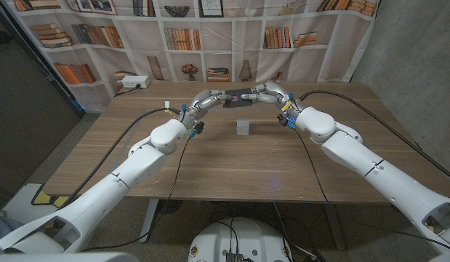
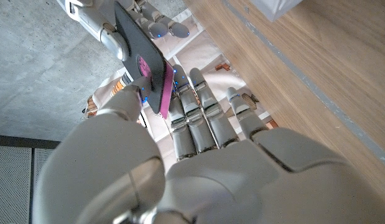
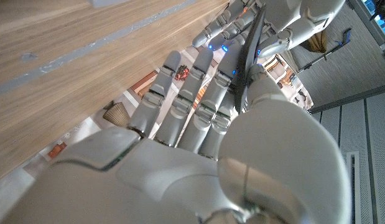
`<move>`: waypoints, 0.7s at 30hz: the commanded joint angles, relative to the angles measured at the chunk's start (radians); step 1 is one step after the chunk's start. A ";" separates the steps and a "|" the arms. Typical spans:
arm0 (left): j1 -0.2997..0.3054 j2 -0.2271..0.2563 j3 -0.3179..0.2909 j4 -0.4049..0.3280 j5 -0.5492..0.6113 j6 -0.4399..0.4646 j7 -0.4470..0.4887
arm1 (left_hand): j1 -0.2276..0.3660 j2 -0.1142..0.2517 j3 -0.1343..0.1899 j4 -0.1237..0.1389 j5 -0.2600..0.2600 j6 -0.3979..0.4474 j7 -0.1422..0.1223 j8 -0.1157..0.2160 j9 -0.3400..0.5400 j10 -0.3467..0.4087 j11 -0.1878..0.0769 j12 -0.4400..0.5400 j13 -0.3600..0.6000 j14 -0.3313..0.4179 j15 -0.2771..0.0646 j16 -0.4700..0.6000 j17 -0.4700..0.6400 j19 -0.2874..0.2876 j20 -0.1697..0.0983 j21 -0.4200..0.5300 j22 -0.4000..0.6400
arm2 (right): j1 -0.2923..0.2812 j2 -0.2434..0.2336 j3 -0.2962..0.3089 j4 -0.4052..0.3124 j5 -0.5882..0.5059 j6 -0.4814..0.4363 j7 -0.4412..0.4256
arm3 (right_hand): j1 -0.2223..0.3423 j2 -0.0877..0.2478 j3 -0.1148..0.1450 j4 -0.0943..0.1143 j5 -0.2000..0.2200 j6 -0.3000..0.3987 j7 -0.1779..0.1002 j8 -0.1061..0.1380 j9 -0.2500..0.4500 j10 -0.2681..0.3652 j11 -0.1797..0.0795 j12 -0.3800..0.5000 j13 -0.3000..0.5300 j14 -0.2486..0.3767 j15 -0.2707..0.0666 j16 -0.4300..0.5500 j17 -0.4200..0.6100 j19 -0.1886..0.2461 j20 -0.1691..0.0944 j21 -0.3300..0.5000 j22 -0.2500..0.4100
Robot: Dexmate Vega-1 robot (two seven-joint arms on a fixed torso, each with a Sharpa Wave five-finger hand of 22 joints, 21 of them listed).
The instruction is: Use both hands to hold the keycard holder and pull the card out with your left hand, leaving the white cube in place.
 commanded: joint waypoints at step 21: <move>-0.016 0.040 0.017 -0.040 -0.031 0.068 -0.058 | -0.128 -0.065 -0.099 0.047 -0.187 -0.166 -0.005 -0.138 -0.053 -0.209 0.011 -0.045 -0.073 -0.216 0.066 0.000 0.005 -0.064 0.109 -0.003 0.004 | -0.022 0.039 0.026 0.069 0.069 0.119 -0.027 | 0.036 0.017 -0.013 0.015 -0.013 -0.001 0.001 -0.006 0.010 -0.012 0.009 0.006 0.011 0.066 -0.042 -0.002 0.000 0.042 -0.034 -0.001 -0.003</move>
